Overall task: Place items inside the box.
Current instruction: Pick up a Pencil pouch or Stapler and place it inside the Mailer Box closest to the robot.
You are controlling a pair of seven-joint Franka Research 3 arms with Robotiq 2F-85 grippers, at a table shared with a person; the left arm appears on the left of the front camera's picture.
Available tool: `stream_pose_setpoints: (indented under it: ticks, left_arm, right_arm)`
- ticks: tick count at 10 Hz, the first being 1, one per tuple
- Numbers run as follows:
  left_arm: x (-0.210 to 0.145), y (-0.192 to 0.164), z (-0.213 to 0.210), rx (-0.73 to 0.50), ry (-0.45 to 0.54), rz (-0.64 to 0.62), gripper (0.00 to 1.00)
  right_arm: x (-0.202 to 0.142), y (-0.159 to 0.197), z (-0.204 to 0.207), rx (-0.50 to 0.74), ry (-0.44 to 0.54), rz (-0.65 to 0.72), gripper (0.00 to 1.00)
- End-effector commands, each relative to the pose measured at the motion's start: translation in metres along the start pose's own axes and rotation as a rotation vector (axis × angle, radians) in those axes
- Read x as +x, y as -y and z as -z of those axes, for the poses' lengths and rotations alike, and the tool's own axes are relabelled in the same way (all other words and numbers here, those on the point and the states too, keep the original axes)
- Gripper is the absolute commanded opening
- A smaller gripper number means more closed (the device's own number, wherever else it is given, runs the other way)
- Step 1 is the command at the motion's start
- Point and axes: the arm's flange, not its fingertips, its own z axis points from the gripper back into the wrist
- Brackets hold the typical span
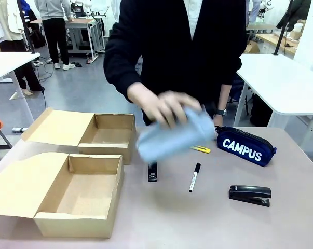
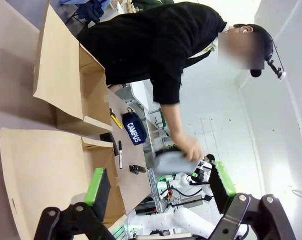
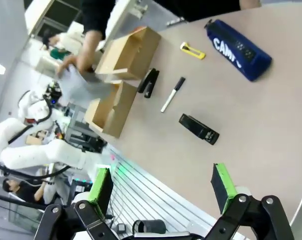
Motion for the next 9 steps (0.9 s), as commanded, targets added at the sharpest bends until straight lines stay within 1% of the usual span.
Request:
stream_pose_setpoints:
  ticks: [1, 2, 3, 4, 5, 6, 7, 8, 9]
  left_arm:
    - [0.001, 0.002, 0.001, -0.025, 0.013, 0.022, 1.0]
    - [0.001, 0.002, 0.001, -0.025, 0.013, 0.022, 1.0]
    - [0.001, 0.002, 0.001, -0.025, 0.013, 0.022, 1.0]
    - [0.001, 0.002, 0.001, -0.025, 0.013, 0.022, 1.0]
    - [0.001, 0.002, 0.001, -0.025, 0.013, 0.022, 1.0]
    - [0.001, 0.002, 0.001, -0.025, 0.013, 0.022, 1.0]
    - [0.001, 0.002, 0.001, -0.025, 0.013, 0.022, 1.0]
    - [0.001, 0.002, 0.001, -0.025, 0.013, 0.022, 1.0]
    - [0.001, 0.002, 0.001, -0.025, 0.013, 0.022, 1.0]
  right_arm:
    - [-0.006, 0.0, 0.0, -0.014, -0.001, -0.027, 1.0]
    - [0.001, -0.006, 0.017, -0.105, -0.002, -0.091, 1.0]
    - [0.015, -0.015, 0.051, -0.141, -0.086, -0.273, 1.0]
    - [0.032, -0.013, 0.086, -0.27, -0.162, -0.377, 1.0]
    - [0.051, -0.004, 0.119, -0.35, -0.211, -0.442, 1.0]
    - [0.051, -0.01, 0.145, -0.487, -0.28, -0.496, 1.0]
    - [0.044, -0.029, 0.155, -0.59, -0.28, -0.42, 1.0]
    - [0.085, -0.025, 0.098, -0.337, -0.235, -0.448, 1.0]
    - [0.085, -0.025, 0.098, -0.337, -0.235, -0.448, 1.0]
